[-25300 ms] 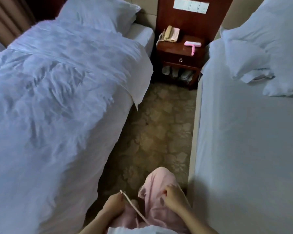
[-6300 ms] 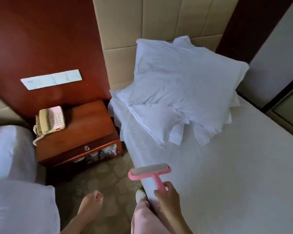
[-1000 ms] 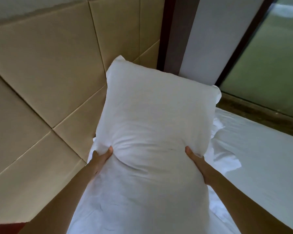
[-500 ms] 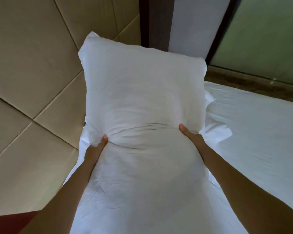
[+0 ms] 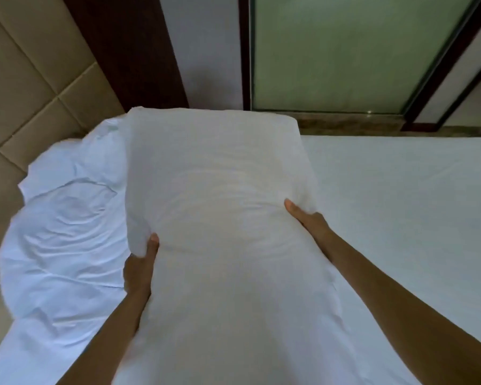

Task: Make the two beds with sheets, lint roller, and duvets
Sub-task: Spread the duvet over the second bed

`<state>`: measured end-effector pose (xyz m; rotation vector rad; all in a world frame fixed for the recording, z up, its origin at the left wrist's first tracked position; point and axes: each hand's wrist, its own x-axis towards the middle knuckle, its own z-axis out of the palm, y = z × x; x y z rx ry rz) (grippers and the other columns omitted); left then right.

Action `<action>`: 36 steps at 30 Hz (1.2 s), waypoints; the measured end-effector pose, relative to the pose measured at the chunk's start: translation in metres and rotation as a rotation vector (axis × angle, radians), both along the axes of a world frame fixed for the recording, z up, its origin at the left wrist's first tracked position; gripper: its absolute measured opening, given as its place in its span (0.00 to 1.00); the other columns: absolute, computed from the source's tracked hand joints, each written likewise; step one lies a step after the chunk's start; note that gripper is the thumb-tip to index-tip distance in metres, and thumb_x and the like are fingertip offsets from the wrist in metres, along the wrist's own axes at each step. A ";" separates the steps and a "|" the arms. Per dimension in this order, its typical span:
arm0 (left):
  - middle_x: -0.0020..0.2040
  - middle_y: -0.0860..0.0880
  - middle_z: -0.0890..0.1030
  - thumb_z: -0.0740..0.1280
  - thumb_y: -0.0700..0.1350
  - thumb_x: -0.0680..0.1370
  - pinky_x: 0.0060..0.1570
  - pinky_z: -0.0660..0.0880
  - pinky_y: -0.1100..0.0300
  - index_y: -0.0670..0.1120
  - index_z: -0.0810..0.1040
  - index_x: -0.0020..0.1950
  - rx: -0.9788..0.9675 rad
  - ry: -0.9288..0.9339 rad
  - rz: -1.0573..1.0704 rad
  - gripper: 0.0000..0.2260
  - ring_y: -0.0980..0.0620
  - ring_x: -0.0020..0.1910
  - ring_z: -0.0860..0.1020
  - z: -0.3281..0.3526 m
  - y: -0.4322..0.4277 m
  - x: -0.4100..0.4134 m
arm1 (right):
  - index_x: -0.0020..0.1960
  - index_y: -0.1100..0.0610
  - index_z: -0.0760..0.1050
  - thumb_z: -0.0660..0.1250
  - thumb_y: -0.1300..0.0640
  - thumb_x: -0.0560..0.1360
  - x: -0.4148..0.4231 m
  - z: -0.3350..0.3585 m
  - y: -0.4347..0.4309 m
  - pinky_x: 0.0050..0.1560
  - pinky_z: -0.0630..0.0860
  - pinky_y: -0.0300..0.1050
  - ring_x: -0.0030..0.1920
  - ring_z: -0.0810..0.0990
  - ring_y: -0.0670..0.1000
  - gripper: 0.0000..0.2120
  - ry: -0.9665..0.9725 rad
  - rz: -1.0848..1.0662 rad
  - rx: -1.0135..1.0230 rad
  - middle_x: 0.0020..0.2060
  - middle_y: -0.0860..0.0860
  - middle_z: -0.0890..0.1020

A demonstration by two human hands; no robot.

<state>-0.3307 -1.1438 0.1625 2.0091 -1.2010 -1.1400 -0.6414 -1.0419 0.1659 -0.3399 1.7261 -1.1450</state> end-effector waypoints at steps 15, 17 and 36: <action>0.61 0.41 0.77 0.60 0.65 0.76 0.59 0.71 0.54 0.41 0.74 0.65 0.109 0.249 -0.593 0.30 0.41 0.59 0.76 0.016 0.264 -0.545 | 0.68 0.58 0.70 0.73 0.37 0.66 -0.469 0.102 0.384 0.45 0.72 0.34 0.51 0.77 0.49 0.38 0.392 -0.631 0.102 0.59 0.50 0.76; 0.59 0.42 0.78 0.62 0.60 0.76 0.56 0.75 0.54 0.39 0.74 0.63 0.262 0.287 -0.661 0.27 0.41 0.57 0.78 0.005 0.270 -0.601 | 0.69 0.60 0.69 0.71 0.37 0.68 -0.518 0.110 0.397 0.45 0.71 0.31 0.59 0.77 0.51 0.39 0.496 -0.628 0.101 0.61 0.53 0.76; 0.46 0.45 0.78 0.59 0.39 0.80 0.32 0.64 0.62 0.43 0.72 0.47 0.494 -0.156 -0.514 0.04 0.51 0.33 0.75 -0.076 0.143 -0.295 | 0.71 0.56 0.66 0.61 0.51 0.79 -0.264 -0.071 0.205 0.65 0.63 0.39 0.69 0.68 0.52 0.22 0.623 0.623 0.589 0.70 0.52 0.70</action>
